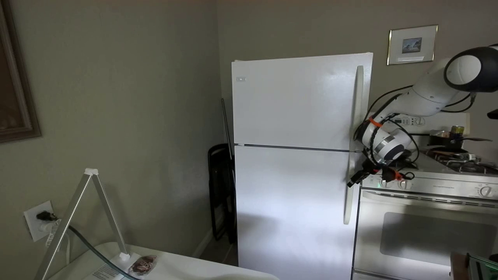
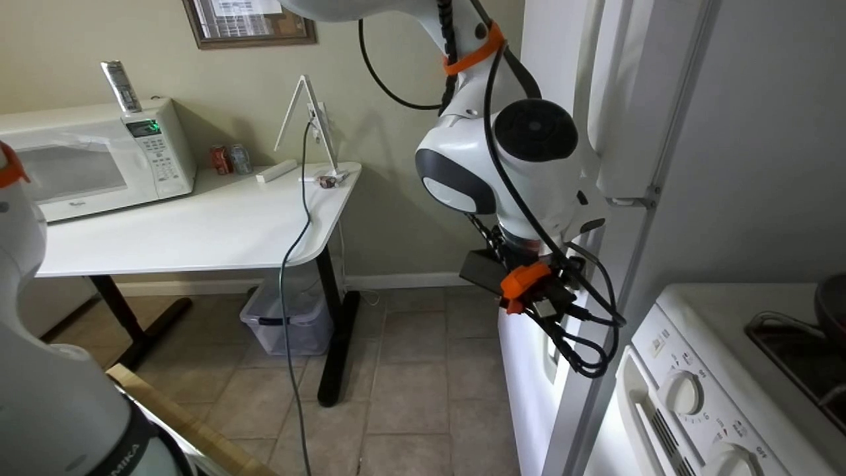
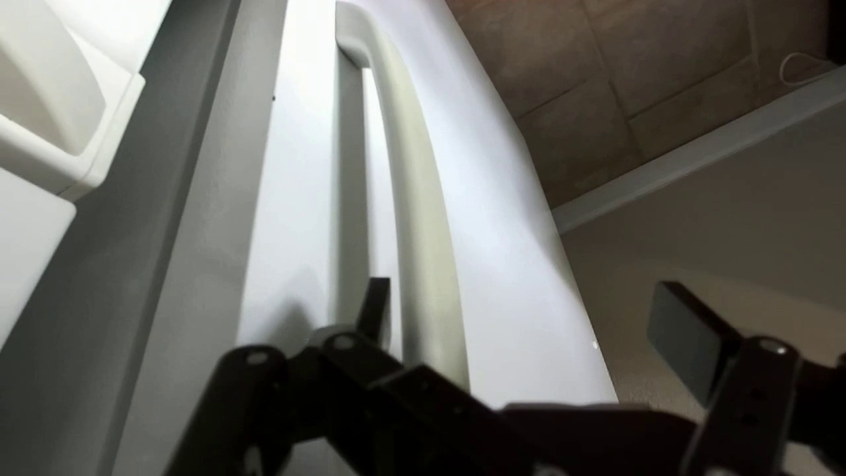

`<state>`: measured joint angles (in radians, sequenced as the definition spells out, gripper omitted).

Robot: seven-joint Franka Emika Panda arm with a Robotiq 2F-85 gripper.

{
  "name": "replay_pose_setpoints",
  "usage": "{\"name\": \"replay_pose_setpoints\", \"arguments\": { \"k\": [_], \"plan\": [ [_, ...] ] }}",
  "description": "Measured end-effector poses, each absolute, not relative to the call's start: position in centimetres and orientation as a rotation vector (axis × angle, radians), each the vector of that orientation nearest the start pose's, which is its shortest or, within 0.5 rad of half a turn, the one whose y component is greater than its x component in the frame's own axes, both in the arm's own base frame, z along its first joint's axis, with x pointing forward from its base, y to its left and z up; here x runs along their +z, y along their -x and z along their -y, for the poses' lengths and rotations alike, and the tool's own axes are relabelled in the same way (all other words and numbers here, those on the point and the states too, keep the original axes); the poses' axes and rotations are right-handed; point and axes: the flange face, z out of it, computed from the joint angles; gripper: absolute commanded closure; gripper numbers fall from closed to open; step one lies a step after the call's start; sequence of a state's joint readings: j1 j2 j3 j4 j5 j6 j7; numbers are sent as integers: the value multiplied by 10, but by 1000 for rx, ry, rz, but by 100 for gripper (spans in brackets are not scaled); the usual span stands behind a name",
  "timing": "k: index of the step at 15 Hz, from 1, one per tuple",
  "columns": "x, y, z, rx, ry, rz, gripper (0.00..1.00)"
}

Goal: Open the bottom fridge door

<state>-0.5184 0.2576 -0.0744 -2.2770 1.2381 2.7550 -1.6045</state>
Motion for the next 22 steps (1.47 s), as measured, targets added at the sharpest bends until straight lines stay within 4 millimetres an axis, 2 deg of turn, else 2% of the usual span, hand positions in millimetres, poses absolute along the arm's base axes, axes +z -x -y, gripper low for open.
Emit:
{"name": "replay_pose_setpoints", "arguments": {
  "k": [5, 14, 19, 22],
  "plan": [
    [249, -417, 342, -989, 2920, -121, 0],
    [235, -422, 334, -1207, 2758, -80, 0],
    [233, -420, 336, -1194, 2749, -39, 0],
    [235, -419, 339, -1101, 2780, 28, 0]
  ]
}}
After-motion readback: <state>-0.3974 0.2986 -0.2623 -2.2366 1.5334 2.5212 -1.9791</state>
